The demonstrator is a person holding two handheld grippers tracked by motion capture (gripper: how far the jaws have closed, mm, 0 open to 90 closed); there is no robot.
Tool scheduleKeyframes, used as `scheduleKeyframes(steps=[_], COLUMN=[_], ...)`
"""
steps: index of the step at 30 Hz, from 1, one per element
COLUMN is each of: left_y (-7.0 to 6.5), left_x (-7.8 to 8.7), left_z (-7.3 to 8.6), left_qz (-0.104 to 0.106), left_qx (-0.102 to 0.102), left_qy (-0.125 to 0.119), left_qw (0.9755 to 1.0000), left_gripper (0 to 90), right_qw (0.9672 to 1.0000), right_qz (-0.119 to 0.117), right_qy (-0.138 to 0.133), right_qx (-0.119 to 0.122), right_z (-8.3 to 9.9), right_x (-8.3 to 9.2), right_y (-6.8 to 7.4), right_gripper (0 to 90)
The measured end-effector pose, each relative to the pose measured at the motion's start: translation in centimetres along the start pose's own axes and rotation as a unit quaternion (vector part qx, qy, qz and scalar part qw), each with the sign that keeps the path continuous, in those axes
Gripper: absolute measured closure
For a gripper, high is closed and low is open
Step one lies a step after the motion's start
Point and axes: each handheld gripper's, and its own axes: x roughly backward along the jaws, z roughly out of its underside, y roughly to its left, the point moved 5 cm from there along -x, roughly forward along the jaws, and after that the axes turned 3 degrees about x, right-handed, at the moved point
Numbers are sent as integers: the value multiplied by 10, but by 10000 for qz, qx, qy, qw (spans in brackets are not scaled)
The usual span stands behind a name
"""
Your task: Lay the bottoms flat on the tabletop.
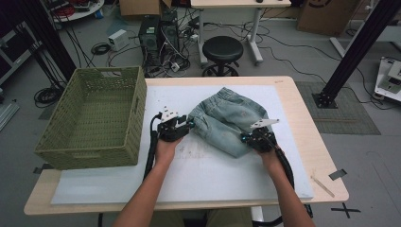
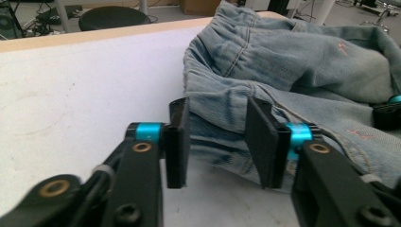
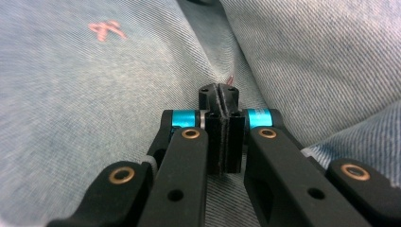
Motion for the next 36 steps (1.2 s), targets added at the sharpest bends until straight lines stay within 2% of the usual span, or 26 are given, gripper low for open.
scheduleKeyframes(steps=[5,10,12,15,17,19,21,23,27,30,31,34,36], left_y=[6,10,11,13,14,14,13,13,13,12,12,12,11], left_x=[9,16,19,21,23,24,25,25,26,26,26,26,26], left_z=[-2,-4,-3,0,2,4,5,7,9,8,8,9,9], left_qz=[-39,-26,13,42,59,106,205,268,311,328,331,340,354], left_qx=[25,98,105,128,147,167,194,172,158,155,149,146,154], left_qy=[-91,-164,-162,-148,-107,-115,-111,-72,-93,-129,-129,-119,-118], left_qw=[9999,9998,9998,9998,9998,9997,9995,9995,9993,9993,9993,9992,9992], left_gripper=[505,486,476,476,471,465,465,462,438,430,430,430,430], right_qw=[9992,9953,9935,9923,9931,9931,9936,9941,9967,9982,9986,9996,9996], right_qz=[-349,-841,-958,-1003,-939,-853,-579,-210,226,297,290,127,-27], right_qy=[-155,-467,-588,-666,-595,-726,-937,-1044,-771,-519,-442,-237,-205], right_qx=[91,98,162,279,379,351,261,206,111,5,-23,72,212], right_z=[-5,-23,-32,-40,-41,-42,-45,-46,-40,-33,-31,-27,-26], right_x=[3,4,4,1,-2,1,10,16,15,9,7,3,3], right_y=[22,48,58,69,72,70,60,44,19,6,3,2,5], right_gripper=[900,900,900,900,868,666,561,484,392,396,445,680,858])
